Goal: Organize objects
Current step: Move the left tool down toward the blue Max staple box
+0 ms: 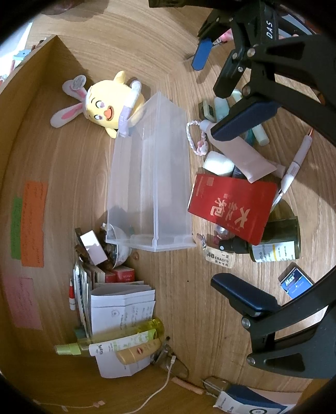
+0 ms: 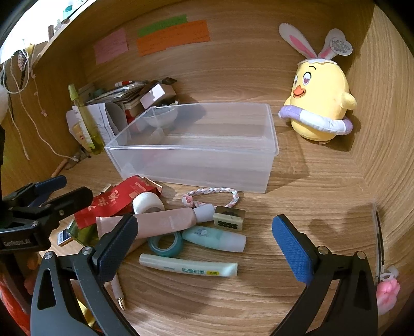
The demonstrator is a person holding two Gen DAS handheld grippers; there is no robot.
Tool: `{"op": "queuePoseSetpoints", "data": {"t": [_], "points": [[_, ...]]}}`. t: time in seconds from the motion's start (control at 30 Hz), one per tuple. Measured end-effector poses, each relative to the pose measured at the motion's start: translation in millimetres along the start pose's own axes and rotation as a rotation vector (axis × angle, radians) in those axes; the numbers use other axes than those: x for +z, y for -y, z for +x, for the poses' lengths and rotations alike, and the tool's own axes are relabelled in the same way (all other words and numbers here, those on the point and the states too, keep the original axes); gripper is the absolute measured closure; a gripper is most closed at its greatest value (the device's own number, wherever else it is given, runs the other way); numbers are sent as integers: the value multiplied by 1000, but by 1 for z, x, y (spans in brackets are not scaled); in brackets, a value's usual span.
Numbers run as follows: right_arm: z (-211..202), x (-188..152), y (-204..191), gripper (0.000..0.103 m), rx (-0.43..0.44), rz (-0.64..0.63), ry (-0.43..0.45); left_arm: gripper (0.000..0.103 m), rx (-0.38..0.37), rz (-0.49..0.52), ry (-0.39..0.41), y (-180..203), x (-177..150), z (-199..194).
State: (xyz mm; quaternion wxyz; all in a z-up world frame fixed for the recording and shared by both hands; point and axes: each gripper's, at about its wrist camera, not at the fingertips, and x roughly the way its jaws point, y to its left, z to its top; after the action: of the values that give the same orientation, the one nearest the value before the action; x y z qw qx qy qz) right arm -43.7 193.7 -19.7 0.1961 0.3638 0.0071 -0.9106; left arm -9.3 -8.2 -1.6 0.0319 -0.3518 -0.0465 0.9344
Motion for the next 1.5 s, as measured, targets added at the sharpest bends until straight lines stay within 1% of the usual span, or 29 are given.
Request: {"op": "queuePoseSetpoints", "data": {"t": [0.27, 0.67, 0.83, 0.9, 0.93, 0.97, 1.0, 1.03, 1.1, 1.2, 1.33, 1.47, 1.5], "points": [[-2, -1, 2, 0, -12, -2, 8, 0, -24, -4, 3, 0, -1, -1], [-3, -2, -6, 0, -24, -33, 22, 0, -34, 18, -31, -2, -9, 1], [-5, 0, -6, 1, -11, -35, 36, 0, -44, 2, -5, -12, -9, -11], [-7, 0, -7, 1, -6, -36, 45, 0, -35, -4, 13, -17, -9, -17], [-8, 0, -7, 1, -8, -36, 52, 3, -31, -7, 23, -20, -9, -20], [-9, 0, -8, 1, -10, -36, 58, 6, -29, -10, 31, -24, -10, -24], [-10, 0, -9, 2, -11, -37, 60, 15, -22, -12, 32, -26, -10, -26], [-10, 0, -9, 3, -11, -38, 60, 20, -10, -14, 27, -30, -11, -27], [-8, 0, -8, 9, -11, -35, 53, 21, 3, -24, 9, -37, -15, -27], [-5, -4, -4, 11, -10, -21, 39, 21, 41, -42, -9, -49, -24, -27], [0, -11, 4, 13, -11, 4, 11, 23, 63, -62, -29, -66, -38, -32], [8, -21, 9, 13, -8, 21, -29, 23, 122, -27, -68, -71, -53, -28], [10, -24, 10, 13, -8, 26, -38, 23, 127, -24, -78, -72, -56, -27]]}}
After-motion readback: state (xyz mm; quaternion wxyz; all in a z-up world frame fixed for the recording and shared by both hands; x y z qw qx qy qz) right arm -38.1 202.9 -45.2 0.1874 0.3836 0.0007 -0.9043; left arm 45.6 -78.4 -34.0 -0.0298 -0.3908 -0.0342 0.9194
